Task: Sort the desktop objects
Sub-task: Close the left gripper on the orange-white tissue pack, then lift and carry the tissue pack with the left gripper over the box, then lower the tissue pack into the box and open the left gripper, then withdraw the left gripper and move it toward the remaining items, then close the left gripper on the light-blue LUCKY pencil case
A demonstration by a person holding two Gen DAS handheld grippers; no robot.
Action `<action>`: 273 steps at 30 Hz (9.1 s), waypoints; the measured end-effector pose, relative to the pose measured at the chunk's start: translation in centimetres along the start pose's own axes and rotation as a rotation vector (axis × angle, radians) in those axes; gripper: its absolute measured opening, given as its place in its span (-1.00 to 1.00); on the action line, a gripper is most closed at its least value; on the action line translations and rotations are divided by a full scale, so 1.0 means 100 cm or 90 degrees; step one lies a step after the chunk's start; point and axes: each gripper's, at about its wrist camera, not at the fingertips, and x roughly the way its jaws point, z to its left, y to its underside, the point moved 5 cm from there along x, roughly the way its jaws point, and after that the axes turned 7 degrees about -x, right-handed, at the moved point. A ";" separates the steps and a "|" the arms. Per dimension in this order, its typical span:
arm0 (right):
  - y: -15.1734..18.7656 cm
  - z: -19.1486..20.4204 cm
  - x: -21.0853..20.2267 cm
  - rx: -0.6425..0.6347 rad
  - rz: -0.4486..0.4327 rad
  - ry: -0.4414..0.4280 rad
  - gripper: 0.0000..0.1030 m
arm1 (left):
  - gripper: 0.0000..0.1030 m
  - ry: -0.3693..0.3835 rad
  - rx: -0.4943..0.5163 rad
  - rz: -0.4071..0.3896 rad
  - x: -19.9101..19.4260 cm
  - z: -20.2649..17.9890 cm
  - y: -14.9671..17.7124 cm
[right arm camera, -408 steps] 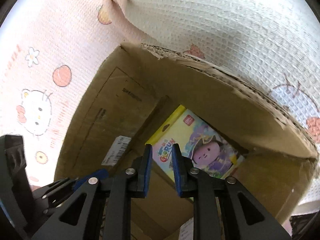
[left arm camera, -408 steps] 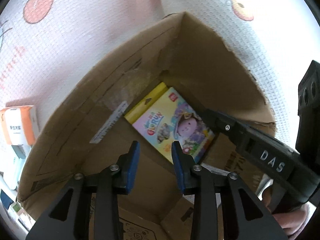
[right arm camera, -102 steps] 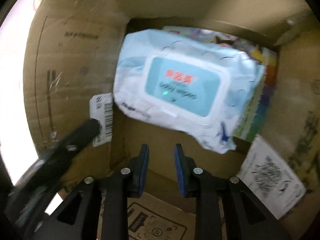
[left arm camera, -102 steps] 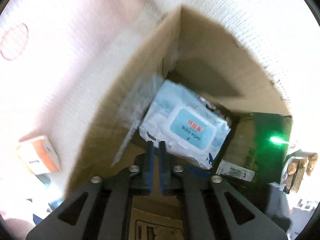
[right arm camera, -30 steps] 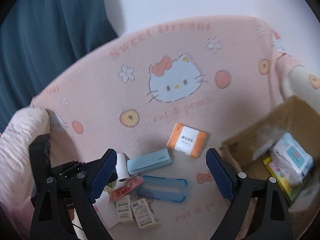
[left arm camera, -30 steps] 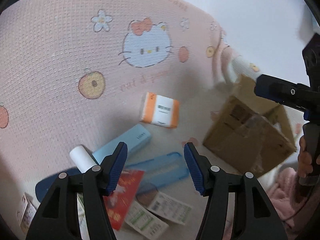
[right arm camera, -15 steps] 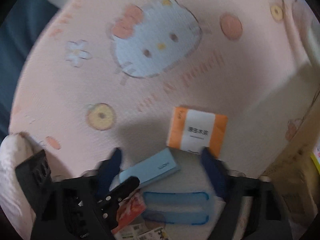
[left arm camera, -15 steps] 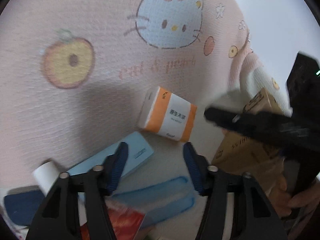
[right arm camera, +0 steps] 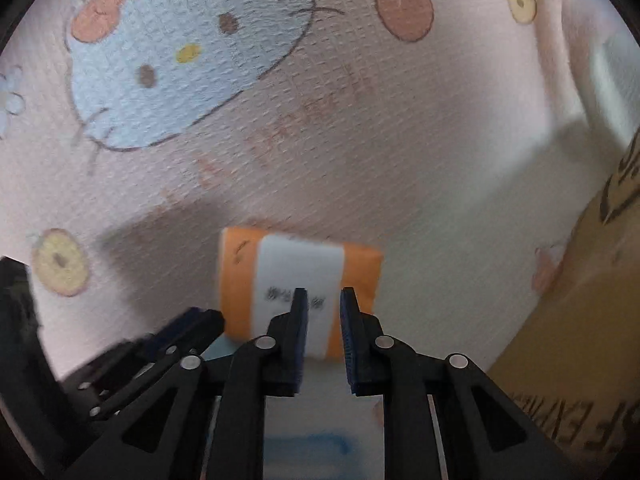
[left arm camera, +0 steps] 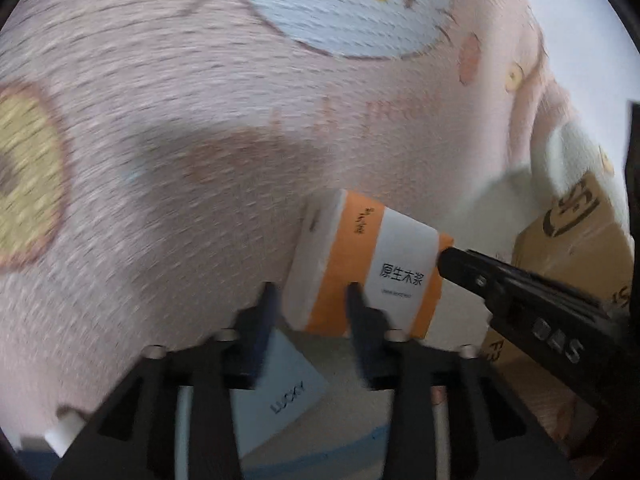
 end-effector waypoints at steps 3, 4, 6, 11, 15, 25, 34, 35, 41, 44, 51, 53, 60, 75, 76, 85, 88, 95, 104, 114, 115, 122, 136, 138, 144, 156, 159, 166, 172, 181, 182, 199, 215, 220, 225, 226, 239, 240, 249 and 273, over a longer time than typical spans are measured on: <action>0.000 -0.014 0.017 0.048 0.032 -0.002 -0.43 | -0.10 -0.007 0.009 0.004 0.007 -0.001 0.001; 0.001 -0.018 0.021 0.065 0.032 -0.017 -0.35 | -0.10 -0.001 0.007 0.009 0.009 0.000 0.001; 0.003 -0.023 0.027 0.079 0.032 -0.035 -0.01 | -0.10 0.016 -0.003 0.011 0.012 0.001 0.003; 0.011 -0.031 0.040 0.118 0.032 -0.124 0.07 | -0.10 0.042 -0.037 0.016 0.011 0.009 0.003; 0.014 -0.030 0.045 0.110 0.023 -0.158 0.20 | -0.12 0.042 -0.035 0.015 0.009 0.006 0.008; 0.023 -0.013 0.001 0.052 -0.015 -0.197 0.21 | -0.12 0.045 -0.065 -0.008 -0.056 0.015 0.027; 0.074 -0.003 -0.058 0.011 -0.007 -0.228 0.21 | -0.13 0.052 -0.078 -0.021 -0.127 0.016 0.089; 0.083 -0.006 -0.064 0.016 -0.004 -0.229 0.21 | -0.13 0.052 -0.075 -0.017 -0.132 0.014 0.098; 0.128 -0.005 -0.092 0.031 0.020 -0.248 0.21 | -0.12 0.038 -0.048 -0.003 -0.159 -0.003 0.148; 0.157 0.005 -0.109 0.012 0.030 -0.258 0.21 | -0.12 0.024 -0.053 0.002 -0.167 0.000 0.167; 0.189 0.039 -0.108 -0.049 0.057 -0.292 0.21 | -0.13 -0.010 -0.127 0.011 -0.180 0.026 0.206; 0.198 0.048 -0.105 -0.070 0.073 -0.295 0.21 | -0.13 -0.018 -0.139 0.016 -0.179 0.036 0.218; 0.212 0.048 -0.094 -0.074 0.103 -0.317 0.21 | -0.12 0.015 -0.164 0.025 -0.176 0.047 0.229; 0.215 0.039 -0.096 -0.048 0.117 -0.313 0.21 | -0.11 0.042 -0.227 0.033 -0.176 0.051 0.216; 0.214 0.039 -0.097 -0.048 0.115 -0.316 0.21 | -0.11 0.047 -0.229 0.036 -0.175 0.051 0.215; 0.200 0.036 -0.091 -0.014 0.100 -0.334 -0.06 | -0.14 0.036 -0.242 0.032 -0.168 0.052 0.209; 0.198 0.033 -0.093 -0.008 0.100 -0.351 -0.11 | -0.17 0.030 -0.231 0.023 -0.172 0.048 0.201; 0.169 0.028 -0.132 -0.062 0.020 -0.305 -0.11 | -0.18 0.039 -0.162 -0.026 -0.191 0.010 0.157; 0.107 -0.048 -0.219 0.002 -0.121 -0.240 -0.11 | -0.18 0.117 -0.003 -0.109 -0.220 -0.106 0.078; 0.072 -0.184 -0.273 0.120 -0.195 -0.126 -0.11 | -0.18 0.215 0.152 -0.062 -0.180 -0.259 0.031; 0.071 -0.195 -0.273 0.131 -0.190 -0.115 -0.11 | -0.18 0.221 0.162 -0.043 -0.171 -0.271 0.028; 0.069 -0.279 -0.251 0.227 -0.127 -0.079 -0.11 | -0.18 0.229 0.231 0.057 -0.111 -0.348 0.019; 0.037 -0.353 -0.165 0.263 0.022 -0.052 -0.16 | -0.19 0.167 0.205 0.193 0.008 -0.383 -0.001; 0.033 -0.357 -0.153 0.264 0.055 -0.053 -0.17 | -0.22 0.162 0.191 0.215 0.020 -0.381 -0.001; 0.022 -0.365 -0.120 0.249 0.144 -0.016 -0.24 | -0.34 0.141 0.156 0.258 0.053 -0.376 0.002; 0.029 -0.355 -0.105 0.197 0.197 0.067 0.05 | -0.16 0.109 0.195 0.252 0.052 -0.388 0.020; 0.022 -0.348 -0.117 0.184 0.176 0.058 0.29 | 0.04 0.123 0.205 0.221 0.028 -0.389 0.016; 0.021 -0.326 -0.156 0.147 0.132 0.084 0.41 | 0.19 0.114 0.252 0.113 -0.034 -0.383 0.015; 0.015 -0.295 -0.177 0.110 0.094 0.094 0.42 | 0.20 0.134 0.285 0.056 -0.074 -0.375 0.005; 0.032 -0.233 -0.220 0.050 0.043 0.067 0.43 | 0.20 0.101 0.295 -0.045 -0.150 -0.313 0.018; 0.034 -0.225 -0.222 0.042 0.038 0.065 0.43 | 0.20 0.095 0.288 -0.054 -0.156 -0.303 0.019; 0.058 -0.102 -0.220 -0.025 0.008 -0.062 0.45 | 0.21 -0.054 0.164 -0.034 -0.215 -0.076 0.117; 0.066 0.035 -0.109 -0.161 0.115 -0.217 0.46 | 0.20 -0.029 -0.173 -0.010 -0.172 0.056 0.129; 0.066 0.049 -0.065 -0.178 0.129 -0.240 0.46 | 0.20 -0.005 -0.240 0.000 -0.144 0.072 0.124; 0.059 0.047 -0.030 -0.182 0.107 -0.239 0.41 | 0.20 0.002 -0.277 -0.017 -0.122 0.082 0.110; 0.057 0.045 -0.026 -0.175 0.098 -0.239 0.26 | 0.16 -0.004 -0.280 -0.020 -0.119 0.084 0.108; 0.032 0.050 0.037 -0.126 0.129 -0.287 -0.73 | -0.54 -0.175 -0.322 0.065 -0.079 0.108 0.100; 0.030 0.051 0.042 -0.127 0.132 -0.284 -0.73 | -0.54 -0.189 -0.312 0.074 -0.077 0.105 0.099; 0.032 0.057 0.083 -0.126 0.186 -0.303 -0.34 | 0.48 -0.239 -0.297 0.120 -0.051 0.080 0.078; 0.078 0.030 0.018 -0.124 0.115 -0.228 -0.59 | 0.46 -0.111 -0.185 0.095 -0.047 0.041 0.068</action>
